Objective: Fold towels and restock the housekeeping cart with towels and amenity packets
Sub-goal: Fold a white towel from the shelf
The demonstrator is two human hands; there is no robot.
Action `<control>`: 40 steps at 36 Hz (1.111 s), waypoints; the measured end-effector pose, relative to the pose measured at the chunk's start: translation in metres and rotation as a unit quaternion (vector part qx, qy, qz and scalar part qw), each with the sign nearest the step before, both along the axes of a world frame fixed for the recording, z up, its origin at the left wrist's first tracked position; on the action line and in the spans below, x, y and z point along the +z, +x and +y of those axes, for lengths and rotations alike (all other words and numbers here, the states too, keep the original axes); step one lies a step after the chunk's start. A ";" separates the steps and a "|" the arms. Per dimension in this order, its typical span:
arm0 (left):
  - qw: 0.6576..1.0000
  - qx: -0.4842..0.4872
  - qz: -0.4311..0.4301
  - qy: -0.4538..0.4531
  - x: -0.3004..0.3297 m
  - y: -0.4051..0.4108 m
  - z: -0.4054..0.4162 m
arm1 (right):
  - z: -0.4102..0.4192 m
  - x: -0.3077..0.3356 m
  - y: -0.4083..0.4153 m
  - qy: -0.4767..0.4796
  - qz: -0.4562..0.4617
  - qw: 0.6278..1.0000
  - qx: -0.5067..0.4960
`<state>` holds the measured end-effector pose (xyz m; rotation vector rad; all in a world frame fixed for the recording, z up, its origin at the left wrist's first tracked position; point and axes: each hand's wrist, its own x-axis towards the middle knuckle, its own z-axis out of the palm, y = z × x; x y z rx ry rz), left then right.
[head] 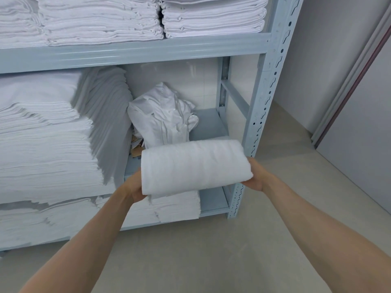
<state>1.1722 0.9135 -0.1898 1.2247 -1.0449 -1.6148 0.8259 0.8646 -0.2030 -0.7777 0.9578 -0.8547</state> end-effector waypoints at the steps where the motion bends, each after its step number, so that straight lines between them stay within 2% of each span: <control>1: 1.000 0.005 0.004 -0.003 0.001 0.002 -0.002 | -0.001 -0.001 0.001 0.005 -0.011 1.000 -0.004; 7: 0.996 0.051 0.076 0.011 -0.001 0.006 -0.022 | -0.005 -0.012 0.002 0.027 -0.041 0.999 0.018; 12: 0.994 -0.025 0.088 0.056 -0.017 0.004 -0.048 | -0.013 -0.021 -0.002 0.039 -0.025 0.998 0.049; 16: 0.992 -0.029 0.051 0.111 -0.027 -0.013 -0.073 | -0.043 -0.033 -0.013 0.072 -0.036 0.994 0.077; 21: 0.991 -0.005 -0.003 0.130 -0.045 -0.039 -0.116 | -0.099 -0.050 -0.029 0.105 -0.028 0.992 0.068; 26: 0.984 0.047 -0.031 0.171 -0.062 -0.065 -0.164 | -0.152 -0.069 -0.040 0.096 0.075 0.992 0.021; 32: 0.969 0.142 -0.035 0.198 -0.085 -0.094 -0.216 | -0.215 -0.085 -0.043 0.007 0.240 0.970 -0.032; 35: 0.962 0.186 -0.041 0.198 -0.093 -0.103 -0.238 | -0.243 -0.087 -0.040 -0.027 0.264 0.963 -0.052; 40: 0.962 0.201 -0.036 0.183 -0.099 -0.102 -0.282 | -0.292 -0.087 -0.036 -0.014 0.227 0.972 -0.059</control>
